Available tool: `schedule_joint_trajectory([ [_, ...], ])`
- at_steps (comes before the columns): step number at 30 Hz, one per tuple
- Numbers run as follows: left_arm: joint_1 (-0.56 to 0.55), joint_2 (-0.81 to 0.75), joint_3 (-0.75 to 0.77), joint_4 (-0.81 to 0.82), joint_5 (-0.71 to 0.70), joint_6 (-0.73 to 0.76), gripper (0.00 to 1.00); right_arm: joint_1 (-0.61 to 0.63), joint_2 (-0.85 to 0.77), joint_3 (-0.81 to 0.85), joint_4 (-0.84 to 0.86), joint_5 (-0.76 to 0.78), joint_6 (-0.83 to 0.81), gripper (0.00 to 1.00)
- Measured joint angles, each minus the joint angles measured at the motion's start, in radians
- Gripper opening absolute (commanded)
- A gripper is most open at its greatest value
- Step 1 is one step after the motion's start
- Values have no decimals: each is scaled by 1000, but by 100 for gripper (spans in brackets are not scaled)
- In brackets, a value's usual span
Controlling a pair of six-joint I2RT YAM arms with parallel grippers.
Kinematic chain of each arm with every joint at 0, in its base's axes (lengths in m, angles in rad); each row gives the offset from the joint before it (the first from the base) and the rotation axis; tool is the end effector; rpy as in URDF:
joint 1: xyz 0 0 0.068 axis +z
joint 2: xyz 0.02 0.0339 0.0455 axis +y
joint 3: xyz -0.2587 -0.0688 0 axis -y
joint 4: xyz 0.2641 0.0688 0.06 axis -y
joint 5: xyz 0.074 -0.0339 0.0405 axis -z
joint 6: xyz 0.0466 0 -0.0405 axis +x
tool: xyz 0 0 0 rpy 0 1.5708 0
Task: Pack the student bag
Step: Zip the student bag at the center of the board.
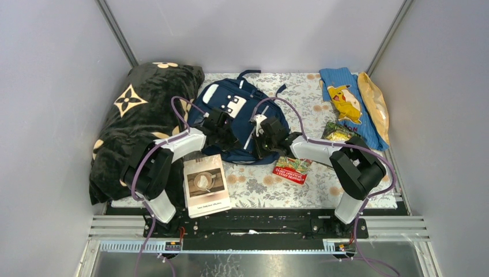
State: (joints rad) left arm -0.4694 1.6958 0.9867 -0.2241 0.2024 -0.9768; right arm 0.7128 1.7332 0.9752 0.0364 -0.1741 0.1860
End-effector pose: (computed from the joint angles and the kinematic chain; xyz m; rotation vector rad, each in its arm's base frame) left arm 0.3195 -0.1726 0.1476 -0.5865 2.6205 -0.7905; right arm 0.2859 0.2578 0.1516 -0.7068 2.2622 0.6513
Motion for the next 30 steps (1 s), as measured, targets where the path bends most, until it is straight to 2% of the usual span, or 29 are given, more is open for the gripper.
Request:
schedule_joint_trajectory([
  [8, 39, 0, 11, 0, 41, 50, 0, 6, -2, 19, -25, 63, 12, 0],
  [14, 174, -6, 11, -5, 143, 124, 0, 9, -53, 29, -27, 209, 2, 0],
  [20, 241, -14, 11, -21, 207, 171, 0, 7, -59, 85, -57, 258, -26, 0],
  [26, 290, -21, 18, -51, 224, 225, 0, -16, 5, 209, -124, 298, -84, 0],
  [30, 308, -21, 43, -95, 211, 265, 0, -65, 36, 235, -129, 296, -113, 0],
])
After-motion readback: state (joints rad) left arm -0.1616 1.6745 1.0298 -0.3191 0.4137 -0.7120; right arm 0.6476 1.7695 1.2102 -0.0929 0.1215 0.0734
